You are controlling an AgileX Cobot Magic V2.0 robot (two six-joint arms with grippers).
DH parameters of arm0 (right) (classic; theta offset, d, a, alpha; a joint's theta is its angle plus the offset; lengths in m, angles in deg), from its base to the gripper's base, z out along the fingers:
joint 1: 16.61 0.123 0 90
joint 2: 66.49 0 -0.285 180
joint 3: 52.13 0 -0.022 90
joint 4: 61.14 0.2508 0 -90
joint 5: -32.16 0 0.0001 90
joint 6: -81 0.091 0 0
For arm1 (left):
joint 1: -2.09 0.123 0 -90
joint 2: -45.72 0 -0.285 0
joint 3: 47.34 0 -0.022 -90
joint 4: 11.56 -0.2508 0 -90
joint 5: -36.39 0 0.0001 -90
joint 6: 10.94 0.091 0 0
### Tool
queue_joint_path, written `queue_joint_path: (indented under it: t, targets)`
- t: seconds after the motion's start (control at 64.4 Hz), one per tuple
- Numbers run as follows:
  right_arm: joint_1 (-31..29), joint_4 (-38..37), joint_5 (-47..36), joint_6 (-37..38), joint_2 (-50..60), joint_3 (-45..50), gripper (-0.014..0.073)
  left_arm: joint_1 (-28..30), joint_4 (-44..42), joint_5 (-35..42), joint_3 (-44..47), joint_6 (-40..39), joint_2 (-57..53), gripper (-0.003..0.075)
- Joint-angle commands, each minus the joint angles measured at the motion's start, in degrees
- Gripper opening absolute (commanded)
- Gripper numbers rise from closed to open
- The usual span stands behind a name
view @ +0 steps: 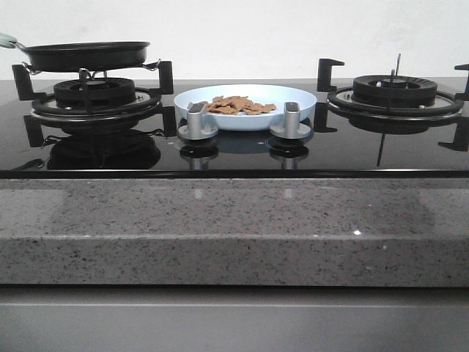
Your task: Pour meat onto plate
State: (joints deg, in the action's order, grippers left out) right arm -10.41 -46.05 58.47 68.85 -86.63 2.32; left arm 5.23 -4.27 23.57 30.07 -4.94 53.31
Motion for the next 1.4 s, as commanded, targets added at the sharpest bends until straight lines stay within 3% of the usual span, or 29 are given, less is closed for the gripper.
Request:
queue_joint_path:
  t: [0.0,0.373,0.59,0.885,1.01,1.383]
  targets:
    - [-0.02,-0.07,-4.03,-0.7,-0.65,-1.65,-0.006,-0.31,0.27,5.07,0.33,-0.55,-0.99,-0.002]
    - [-0.02,-0.27,-5.4,-0.65,-0.49,-0.26,-0.006,-0.31,0.27,5.07,0.33,-0.55,-0.99,-0.002]
    - [-1.86,-8.01,-13.75,7.11,3.71,7.75,-0.006,-0.31,0.27,5.07,0.33,-0.55,-0.99,-0.002]
    - [-4.53,-8.09,-15.51,7.3,14.02,20.3,-0.006,-0.31,0.27,5.07,0.33,-0.55,-0.99,-0.002]
    - [-4.97,-8.09,-20.83,7.36,13.89,24.04,-0.006,-0.31,0.27,5.07,0.33,-0.55,-0.99,-0.002]
    - [-4.97,-8.23,-20.63,7.65,13.89,24.03,-0.006,-0.31,0.27,5.07,0.33,-0.55,-0.99,-0.002]
